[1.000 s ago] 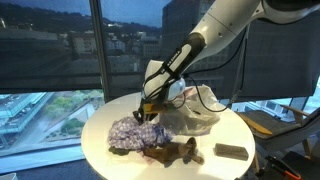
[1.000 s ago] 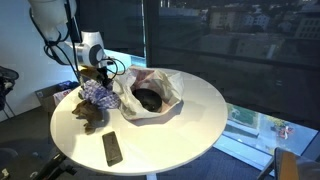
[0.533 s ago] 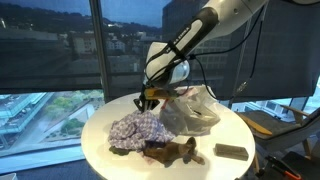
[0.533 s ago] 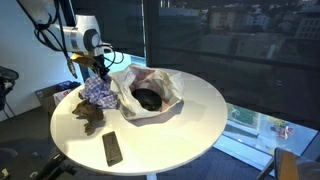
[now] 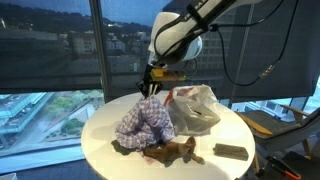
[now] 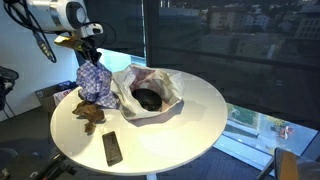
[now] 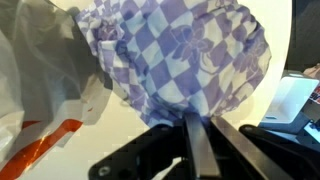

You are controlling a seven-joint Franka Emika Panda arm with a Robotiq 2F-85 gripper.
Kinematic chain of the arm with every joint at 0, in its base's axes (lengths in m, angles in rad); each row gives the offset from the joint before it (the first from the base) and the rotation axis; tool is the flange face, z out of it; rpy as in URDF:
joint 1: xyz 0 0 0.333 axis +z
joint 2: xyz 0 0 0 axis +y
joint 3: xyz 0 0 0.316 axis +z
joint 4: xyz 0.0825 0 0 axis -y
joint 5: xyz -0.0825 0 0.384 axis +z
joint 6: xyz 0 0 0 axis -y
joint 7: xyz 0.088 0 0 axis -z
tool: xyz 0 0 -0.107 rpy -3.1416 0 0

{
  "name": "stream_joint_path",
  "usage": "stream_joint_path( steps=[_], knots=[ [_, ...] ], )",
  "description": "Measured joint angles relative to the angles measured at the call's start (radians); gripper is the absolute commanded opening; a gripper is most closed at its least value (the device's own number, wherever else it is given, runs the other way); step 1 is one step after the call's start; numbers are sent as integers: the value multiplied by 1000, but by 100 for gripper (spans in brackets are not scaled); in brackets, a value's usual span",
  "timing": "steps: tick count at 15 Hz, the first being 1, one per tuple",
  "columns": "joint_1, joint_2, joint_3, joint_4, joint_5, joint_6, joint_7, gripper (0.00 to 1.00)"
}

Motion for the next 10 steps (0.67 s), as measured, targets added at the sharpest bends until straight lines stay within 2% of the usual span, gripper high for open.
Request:
stream_joint_path(
  steps=[3, 6, 10],
  knots=[
    [23, -116, 5, -67, -128, -1, 81, 2],
    [23, -249, 33, -137, -275, -1, 218, 2],
    [-33, -435, 117, -232, -457, -3, 430, 2]
  ],
)
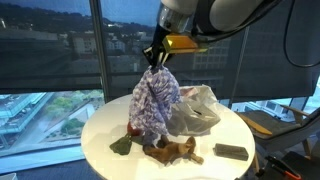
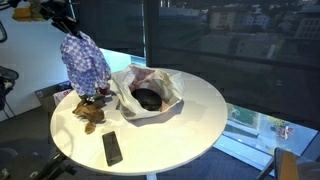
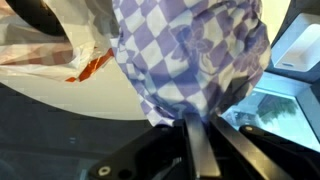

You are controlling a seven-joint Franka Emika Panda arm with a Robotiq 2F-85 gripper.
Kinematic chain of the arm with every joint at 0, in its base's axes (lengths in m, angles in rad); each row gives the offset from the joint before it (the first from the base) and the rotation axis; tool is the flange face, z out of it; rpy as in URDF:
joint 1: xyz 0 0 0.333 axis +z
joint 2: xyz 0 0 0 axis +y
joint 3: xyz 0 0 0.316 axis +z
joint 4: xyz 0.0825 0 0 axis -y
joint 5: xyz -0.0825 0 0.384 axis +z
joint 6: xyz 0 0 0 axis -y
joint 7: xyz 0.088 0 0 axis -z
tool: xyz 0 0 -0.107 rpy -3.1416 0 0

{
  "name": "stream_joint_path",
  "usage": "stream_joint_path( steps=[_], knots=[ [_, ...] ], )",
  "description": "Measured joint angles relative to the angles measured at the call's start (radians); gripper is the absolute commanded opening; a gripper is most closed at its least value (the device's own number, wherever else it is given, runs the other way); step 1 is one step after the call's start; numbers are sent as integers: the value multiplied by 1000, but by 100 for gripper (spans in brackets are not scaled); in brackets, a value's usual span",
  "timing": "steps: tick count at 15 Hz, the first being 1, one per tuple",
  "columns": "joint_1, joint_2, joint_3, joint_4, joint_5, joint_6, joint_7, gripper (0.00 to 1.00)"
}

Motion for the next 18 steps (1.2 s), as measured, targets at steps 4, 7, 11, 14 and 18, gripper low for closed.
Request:
stream_joint_path(
  steps=[4, 7, 11, 14, 18],
  knots=[
    [-75, -215, 86, -114, -49, -12, 168, 2],
    [-79, -385, 80, -208, -50, -57, 263, 2],
    [-92, -612, 43, -336, -50, -142, 343, 2],
    [-181, -769, 42, -429, -46, -176, 341, 2],
    [-300, -836, 38, -456, -212, -242, 349, 3]
  ],
)
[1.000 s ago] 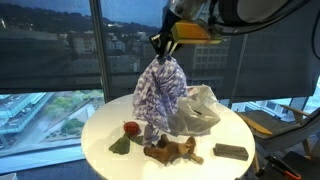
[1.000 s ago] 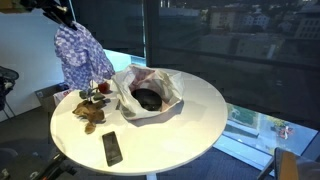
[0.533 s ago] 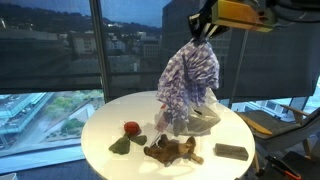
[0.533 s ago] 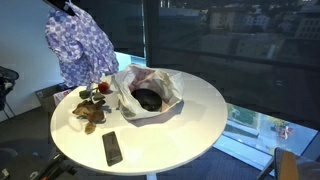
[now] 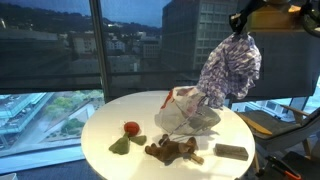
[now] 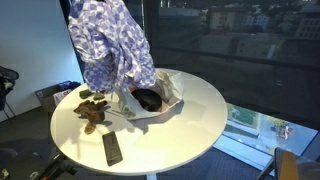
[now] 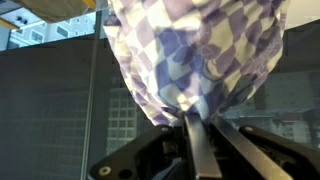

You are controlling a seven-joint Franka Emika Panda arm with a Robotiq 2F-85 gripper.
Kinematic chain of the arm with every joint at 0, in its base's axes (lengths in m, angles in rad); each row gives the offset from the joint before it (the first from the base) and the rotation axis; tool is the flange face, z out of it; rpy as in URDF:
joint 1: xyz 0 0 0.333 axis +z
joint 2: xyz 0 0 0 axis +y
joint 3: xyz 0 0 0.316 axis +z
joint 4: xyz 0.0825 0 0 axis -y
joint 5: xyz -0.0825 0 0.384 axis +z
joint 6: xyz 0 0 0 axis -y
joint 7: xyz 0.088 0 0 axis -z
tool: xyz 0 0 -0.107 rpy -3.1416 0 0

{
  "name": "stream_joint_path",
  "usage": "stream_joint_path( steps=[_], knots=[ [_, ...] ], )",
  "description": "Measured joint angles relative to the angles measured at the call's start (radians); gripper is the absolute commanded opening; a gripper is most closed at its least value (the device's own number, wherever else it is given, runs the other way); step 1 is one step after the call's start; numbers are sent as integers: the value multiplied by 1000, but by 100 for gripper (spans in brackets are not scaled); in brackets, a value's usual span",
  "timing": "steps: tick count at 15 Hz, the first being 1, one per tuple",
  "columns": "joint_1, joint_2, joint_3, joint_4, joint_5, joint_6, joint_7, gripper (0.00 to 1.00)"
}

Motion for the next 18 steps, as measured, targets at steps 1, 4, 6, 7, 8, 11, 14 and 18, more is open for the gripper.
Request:
stream_joint_path(
  steps=[1, 4, 6, 7, 8, 11, 14, 18],
  knots=[
    [-28, 2, 0, -1, -40, -10, 3, 3],
    [-104, 36, -2, -8, -116, -6, 2, 4],
    [-146, 90, -3, -16, -163, 46, 6, 4],
    [-163, 125, -6, -19, -192, 89, 13, 4],
    [-179, 166, -10, -20, -234, 146, 29, 4],
    [-240, 297, -13, -13, -374, 333, 97, 4],
    [-304, 425, 0, 22, -508, 496, 168, 4],
    [-348, 570, 6, 73, -614, 647, 247, 4]
  ],
)
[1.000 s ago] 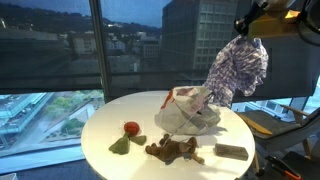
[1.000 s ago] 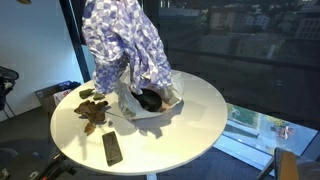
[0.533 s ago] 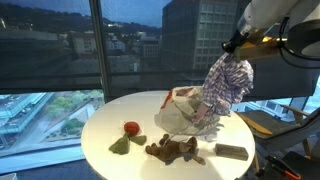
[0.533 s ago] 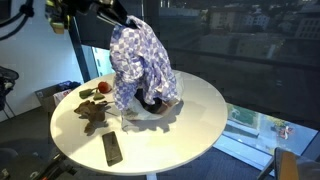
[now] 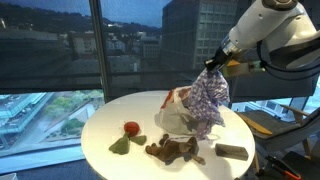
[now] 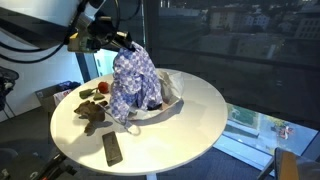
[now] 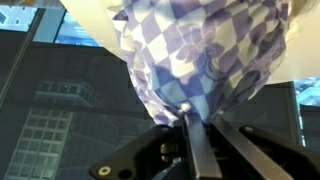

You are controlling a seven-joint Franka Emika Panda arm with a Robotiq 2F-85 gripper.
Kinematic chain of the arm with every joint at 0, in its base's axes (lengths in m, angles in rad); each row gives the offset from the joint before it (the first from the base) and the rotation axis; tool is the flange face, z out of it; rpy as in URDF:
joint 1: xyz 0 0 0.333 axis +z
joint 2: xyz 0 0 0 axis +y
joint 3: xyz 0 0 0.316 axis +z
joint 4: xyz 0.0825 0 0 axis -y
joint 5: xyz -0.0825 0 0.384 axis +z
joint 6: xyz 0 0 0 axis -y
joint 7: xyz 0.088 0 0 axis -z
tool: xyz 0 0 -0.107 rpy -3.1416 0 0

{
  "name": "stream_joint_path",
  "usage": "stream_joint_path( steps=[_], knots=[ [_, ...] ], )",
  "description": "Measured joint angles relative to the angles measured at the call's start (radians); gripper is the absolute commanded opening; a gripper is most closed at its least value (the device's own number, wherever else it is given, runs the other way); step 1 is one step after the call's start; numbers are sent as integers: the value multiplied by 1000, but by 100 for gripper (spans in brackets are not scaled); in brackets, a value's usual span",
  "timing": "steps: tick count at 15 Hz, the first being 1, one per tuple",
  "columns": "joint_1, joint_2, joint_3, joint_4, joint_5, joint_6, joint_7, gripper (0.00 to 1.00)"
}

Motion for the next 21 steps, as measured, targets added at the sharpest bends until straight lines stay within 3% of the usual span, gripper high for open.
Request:
stream_joint_path(
  steps=[4, 13, 19, 20, 21],
  knots=[
    [-20, 144, 9, 75, -79, 64, 48, 4],
    [-39, 599, 18, 365, -249, 1, 51, 6],
    [-5, 875, 17, 566, -291, -111, -90, 6],
    [6, 910, 17, 598, -293, -130, -119, 32],
    [17, 937, 17, 625, -298, -138, -139, 33]
  ],
)
